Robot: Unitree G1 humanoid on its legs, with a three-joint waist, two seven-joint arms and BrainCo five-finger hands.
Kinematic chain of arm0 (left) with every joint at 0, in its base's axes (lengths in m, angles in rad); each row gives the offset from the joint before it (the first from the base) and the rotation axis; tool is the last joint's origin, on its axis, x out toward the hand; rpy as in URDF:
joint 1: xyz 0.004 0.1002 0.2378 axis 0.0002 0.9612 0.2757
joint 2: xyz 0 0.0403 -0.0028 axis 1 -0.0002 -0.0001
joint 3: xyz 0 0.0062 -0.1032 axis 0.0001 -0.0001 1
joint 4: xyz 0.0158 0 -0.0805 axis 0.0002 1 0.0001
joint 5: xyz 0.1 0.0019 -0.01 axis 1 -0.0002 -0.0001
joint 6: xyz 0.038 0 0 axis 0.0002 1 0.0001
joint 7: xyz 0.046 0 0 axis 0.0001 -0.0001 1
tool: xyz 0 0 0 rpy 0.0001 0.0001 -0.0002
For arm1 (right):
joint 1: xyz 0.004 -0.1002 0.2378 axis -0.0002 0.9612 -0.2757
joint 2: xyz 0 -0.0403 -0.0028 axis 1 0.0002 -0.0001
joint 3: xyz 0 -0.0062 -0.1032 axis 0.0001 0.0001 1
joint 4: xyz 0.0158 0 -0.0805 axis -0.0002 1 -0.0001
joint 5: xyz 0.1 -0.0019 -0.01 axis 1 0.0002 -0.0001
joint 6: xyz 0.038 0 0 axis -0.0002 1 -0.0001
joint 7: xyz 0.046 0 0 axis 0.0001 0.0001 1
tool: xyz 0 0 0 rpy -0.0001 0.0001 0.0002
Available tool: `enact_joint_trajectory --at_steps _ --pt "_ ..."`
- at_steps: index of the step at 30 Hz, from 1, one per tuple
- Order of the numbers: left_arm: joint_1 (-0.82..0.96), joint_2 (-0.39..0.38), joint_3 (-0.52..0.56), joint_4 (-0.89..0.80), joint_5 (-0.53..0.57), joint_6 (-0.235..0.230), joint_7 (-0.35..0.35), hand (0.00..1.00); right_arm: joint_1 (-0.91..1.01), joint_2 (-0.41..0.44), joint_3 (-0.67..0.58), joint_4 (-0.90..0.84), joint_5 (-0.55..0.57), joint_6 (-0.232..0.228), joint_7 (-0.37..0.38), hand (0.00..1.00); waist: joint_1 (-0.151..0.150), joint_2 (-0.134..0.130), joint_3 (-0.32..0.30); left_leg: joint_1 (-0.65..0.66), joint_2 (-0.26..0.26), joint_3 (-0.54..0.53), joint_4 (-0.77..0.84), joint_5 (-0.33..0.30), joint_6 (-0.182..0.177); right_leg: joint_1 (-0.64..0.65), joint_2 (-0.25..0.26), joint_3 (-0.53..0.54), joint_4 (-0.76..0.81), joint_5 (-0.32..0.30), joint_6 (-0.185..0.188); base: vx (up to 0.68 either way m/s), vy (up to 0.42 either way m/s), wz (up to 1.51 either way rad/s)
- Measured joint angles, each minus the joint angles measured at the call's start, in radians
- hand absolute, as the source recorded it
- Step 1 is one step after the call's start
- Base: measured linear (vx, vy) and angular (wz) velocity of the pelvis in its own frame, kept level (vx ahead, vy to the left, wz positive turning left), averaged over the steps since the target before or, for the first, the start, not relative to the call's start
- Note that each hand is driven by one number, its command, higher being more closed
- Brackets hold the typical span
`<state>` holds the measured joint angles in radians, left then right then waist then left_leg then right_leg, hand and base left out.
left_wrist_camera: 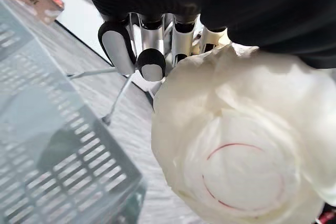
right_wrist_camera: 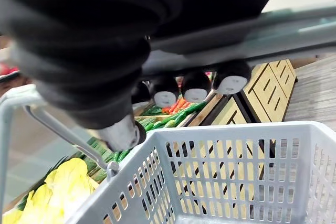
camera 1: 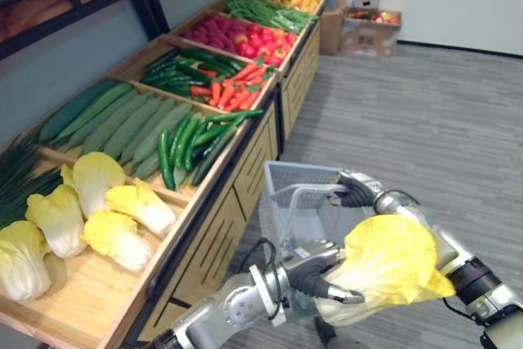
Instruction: Pick vegetable in the basket
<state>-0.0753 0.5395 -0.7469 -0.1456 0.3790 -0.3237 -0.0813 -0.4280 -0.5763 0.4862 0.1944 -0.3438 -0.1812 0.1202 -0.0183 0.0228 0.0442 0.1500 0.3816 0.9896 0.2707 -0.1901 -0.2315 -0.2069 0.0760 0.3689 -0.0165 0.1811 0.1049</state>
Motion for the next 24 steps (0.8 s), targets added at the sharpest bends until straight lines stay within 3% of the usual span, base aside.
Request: enact_joint_trajectory --at_steps 7,15,16,24 --pt "0.001 -0.074 0.05 0.188 0.105 0.006 0.006 1.0 -0.006 0.006 -0.003 -0.005 0.0 -0.001 0.0 1.0 -0.004 -0.006 0.015 -0.001 0.001 0.009 0.017 -0.015 0.01 -0.002 -0.001 0.014 0.0 0.0 0.0 -0.01 0.003 -0.03" --pt "-0.059 -0.166 0.127 0.446 0.234 0.036 0.071 1.0 -0.029 0.029 -0.006 0.029 0.0 -0.001 0.008 1.0 -0.012 -0.013 0.054 -0.024 -0.013 -0.016 0.013 -0.015 0.015 -0.016 -0.01 0.015 0.0 0.0 0.0 0.0 0.0 0.04" --pt "-0.067 -0.182 0.135 0.483 0.26 0.047 0.077 0.0 -0.043 0.039 -0.006 0.047 0.0 -0.001 0.014 1.0 -0.012 -0.012 0.057 -0.025 -0.016 -0.017 0.011 -0.016 0.016 -0.016 -0.012 0.015 -0.001 0.0 0.0 -0.01 0.009 0.03" --pt "-0.134 -0.299 0.214 0.654 0.384 0.119 0.122 0.0 -0.069 0.058 -0.048 0.103 0.0 0.004 0.037 1.0 -0.037 -0.014 0.093 -0.048 -0.048 -0.048 0.007 -0.022 0.037 -0.017 -0.045 0.001 -0.015 0.002 0.003 -0.02 0.01 0.09"
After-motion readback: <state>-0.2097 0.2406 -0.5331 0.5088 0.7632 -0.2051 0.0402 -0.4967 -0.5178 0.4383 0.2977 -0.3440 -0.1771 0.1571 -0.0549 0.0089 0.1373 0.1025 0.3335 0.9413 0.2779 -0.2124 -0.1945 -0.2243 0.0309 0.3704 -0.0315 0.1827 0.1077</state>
